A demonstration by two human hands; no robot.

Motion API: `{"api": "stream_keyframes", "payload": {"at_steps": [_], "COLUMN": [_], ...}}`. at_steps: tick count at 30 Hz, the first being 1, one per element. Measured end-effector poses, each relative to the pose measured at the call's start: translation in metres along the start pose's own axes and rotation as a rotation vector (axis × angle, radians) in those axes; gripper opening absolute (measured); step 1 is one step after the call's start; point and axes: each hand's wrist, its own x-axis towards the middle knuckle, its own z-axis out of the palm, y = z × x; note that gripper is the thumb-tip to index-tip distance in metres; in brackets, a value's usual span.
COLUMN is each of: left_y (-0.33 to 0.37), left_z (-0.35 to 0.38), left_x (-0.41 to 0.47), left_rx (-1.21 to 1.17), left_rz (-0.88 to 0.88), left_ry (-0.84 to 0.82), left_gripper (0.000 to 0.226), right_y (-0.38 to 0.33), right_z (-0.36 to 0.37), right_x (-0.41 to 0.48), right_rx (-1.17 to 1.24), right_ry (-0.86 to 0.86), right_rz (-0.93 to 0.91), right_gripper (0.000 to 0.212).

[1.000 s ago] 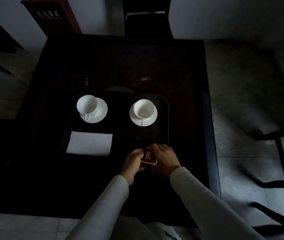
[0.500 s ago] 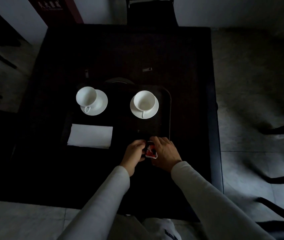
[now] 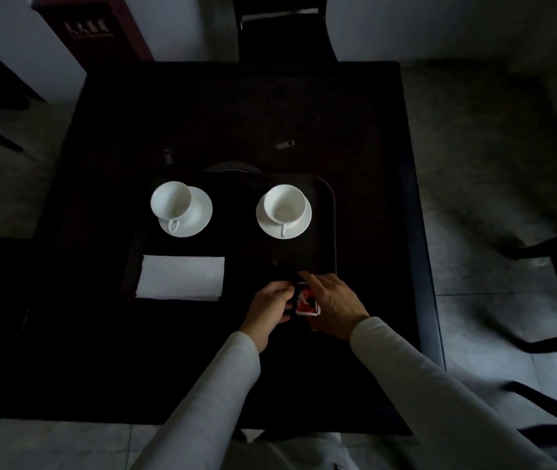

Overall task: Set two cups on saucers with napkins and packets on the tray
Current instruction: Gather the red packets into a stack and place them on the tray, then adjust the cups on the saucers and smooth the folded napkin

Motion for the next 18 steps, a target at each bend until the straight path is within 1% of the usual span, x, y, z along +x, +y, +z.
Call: {"api": "stream_keyframes", "payload": {"at_steps": [1, 3, 7, 10, 13, 16, 18], "left_y": [0.0, -0.002, 0.006, 0.021, 0.038, 0.056, 0.067], "left_z": [-0.003, -0.014, -0.051, -0.09, -0.135, -0.174, -0.196], "left_x": [-0.002, -0.006, -0.012, -0.018, -0.024, -0.027, -0.028], "left_rx": [0.006, 0.03, 0.049, 0.006, -0.058, -0.118, -0.145], "left_rz": [0.004, 0.035, 0.123, 0.185, 0.255, 0.332, 0.367], "left_ry": [-0.013, -0.026, 0.007, 0.047, 0.09, 0.144, 0.171], "left_gripper": [0.02, 0.013, 0.012, 0.016, 0.016, 0.02, 0.021], "right_y": [-0.001, -0.007, -0.036, -0.076, -0.119, -0.154, -0.172], "right_z": [-0.003, -0.008, -0.018, -0.032, -0.052, -0.076, -0.089], "right_x": [-0.002, -0.005, -0.004, 0.007, 0.033, 0.069, 0.098], "right_rx": [0.009, 0.05, 0.156, 0.256, 0.374, 0.461, 0.523], "right_ry": [0.011, 0.076, 0.319, 0.437, 0.517, 0.594, 0.607], "right_rz": [0.003, 0.007, -0.074, -0.098, -0.121, -0.137, -0.1], "right_gripper": [0.103, 0.092, 0.056, 0.037, 0.026, 0.024, 0.024]}}
